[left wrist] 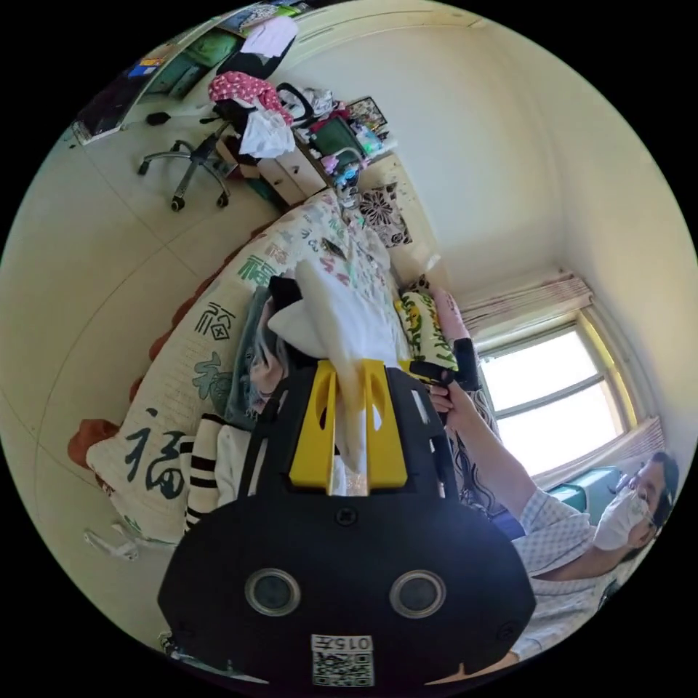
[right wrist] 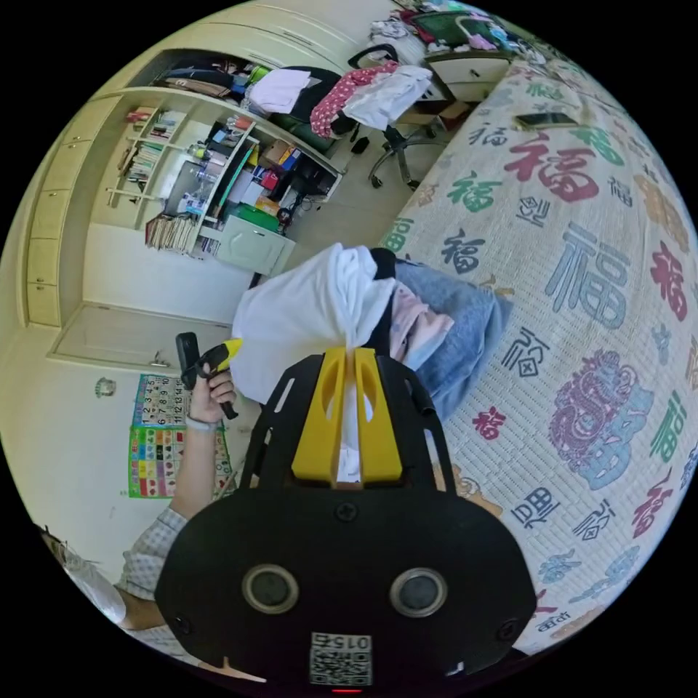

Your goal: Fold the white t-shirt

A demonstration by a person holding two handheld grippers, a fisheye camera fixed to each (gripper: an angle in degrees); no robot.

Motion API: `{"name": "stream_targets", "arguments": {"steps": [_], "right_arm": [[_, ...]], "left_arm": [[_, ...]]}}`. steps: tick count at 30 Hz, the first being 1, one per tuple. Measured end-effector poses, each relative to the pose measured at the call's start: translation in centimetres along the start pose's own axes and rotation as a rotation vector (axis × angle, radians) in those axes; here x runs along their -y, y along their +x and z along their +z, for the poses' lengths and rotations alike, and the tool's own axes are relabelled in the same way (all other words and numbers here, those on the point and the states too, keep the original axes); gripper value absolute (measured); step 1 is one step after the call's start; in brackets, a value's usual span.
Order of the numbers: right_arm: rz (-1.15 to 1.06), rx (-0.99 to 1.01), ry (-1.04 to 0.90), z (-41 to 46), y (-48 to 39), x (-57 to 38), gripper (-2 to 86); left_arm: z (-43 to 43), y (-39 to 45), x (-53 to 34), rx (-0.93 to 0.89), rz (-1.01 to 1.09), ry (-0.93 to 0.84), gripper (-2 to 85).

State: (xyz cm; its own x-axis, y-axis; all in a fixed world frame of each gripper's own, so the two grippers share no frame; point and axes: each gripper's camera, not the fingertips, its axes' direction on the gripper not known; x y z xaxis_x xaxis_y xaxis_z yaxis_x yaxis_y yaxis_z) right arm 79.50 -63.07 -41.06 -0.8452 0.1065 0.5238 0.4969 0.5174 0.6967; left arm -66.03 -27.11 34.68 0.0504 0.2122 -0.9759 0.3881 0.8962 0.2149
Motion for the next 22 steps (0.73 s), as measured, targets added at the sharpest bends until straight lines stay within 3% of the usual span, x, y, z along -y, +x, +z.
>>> {"name": "stream_targets", "arguments": {"steps": [4,10,13,22], "right_arm": [[-0.015,0.091,0.103,-2.2,0.9,-3.2,3.9],[-0.042,0.034,0.223,-9.7,4.9,-16.2,5.6],[0.048,-0.143,0.304,-14.9,8.1,-25.6,6.2],[0.582,-0.635,0.497,-31.7,17.4,-53.9,8.5]], "left_arm": [[-1.1,3.2,-6.0,0.142,0.098,0.141,7.9],[2.9,11.4,-19.9,0.151,0.317,0.259,6.7],[10.5,16.1,-26.7,0.103,0.468,0.189,6.4],[39.0,30.0,-44.3,0.086,0.787,-0.27,6.3]]}}
